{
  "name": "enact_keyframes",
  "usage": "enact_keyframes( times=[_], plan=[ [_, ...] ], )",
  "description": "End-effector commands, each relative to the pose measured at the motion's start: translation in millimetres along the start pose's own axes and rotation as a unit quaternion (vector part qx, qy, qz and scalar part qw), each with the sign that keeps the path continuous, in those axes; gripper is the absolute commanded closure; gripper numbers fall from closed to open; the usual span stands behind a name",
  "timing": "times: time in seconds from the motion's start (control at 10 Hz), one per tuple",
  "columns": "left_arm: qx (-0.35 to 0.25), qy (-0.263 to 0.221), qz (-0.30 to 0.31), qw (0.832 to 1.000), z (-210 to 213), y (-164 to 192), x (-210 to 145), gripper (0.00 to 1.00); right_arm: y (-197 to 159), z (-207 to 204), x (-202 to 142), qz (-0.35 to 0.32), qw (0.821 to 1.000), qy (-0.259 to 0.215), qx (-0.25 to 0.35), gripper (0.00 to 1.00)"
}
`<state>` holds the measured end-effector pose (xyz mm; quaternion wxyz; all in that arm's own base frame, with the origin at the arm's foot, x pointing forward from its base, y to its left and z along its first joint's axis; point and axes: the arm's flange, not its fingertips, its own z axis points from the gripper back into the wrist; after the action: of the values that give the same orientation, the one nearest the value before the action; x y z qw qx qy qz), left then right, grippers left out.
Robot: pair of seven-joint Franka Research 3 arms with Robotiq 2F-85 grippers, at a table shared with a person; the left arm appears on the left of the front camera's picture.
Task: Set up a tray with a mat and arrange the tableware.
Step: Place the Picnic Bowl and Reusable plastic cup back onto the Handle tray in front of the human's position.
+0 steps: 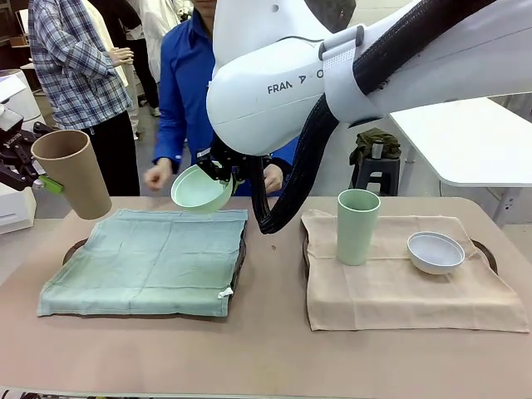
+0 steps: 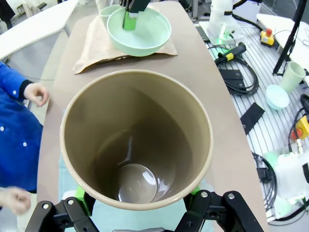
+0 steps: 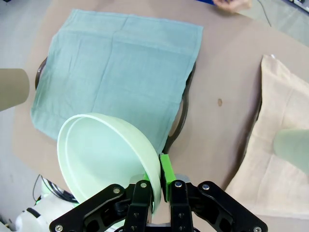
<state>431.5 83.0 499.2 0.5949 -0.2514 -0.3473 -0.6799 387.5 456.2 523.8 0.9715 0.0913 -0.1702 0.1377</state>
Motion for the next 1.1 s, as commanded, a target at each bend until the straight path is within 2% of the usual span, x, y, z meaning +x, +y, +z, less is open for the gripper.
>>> enact_keyframes(
  times=[0.0,0.3,0.4,0.5,0.7,1.0],
  plan=[
    [0.002,0.005,-0.006,1.0,0,1,-1,0.24,-2,1,-2,0.0,1.0,0.001,-0.004,0.95],
    [0.002,0.005,-0.006,1.0,0,1,-1,0.24,-2,1,-2,0.0,1.0,0.001,-0.004,0.95],
    [0.0,0.0,0.0,1.0,0,0,0,0.15,0,0,0,0.0,1.0,0.0,0.0,0.93],
    [0.001,-0.021,0.014,1.0,-5,7,-8,0.15,2,-12,8,0.0,1.0,-0.002,0.017,0.93],
    [-0.019,-0.03,0.044,0.998,-23,20,-32,0.15,8,-51,21,0.008,0.998,0.017,0.054,0.93],
    [-0.038,-0.024,0.067,0.997,-42,34,-58,0.15,17,-100,31,0.021,0.995,0.036,0.087,0.93]
  ],
)
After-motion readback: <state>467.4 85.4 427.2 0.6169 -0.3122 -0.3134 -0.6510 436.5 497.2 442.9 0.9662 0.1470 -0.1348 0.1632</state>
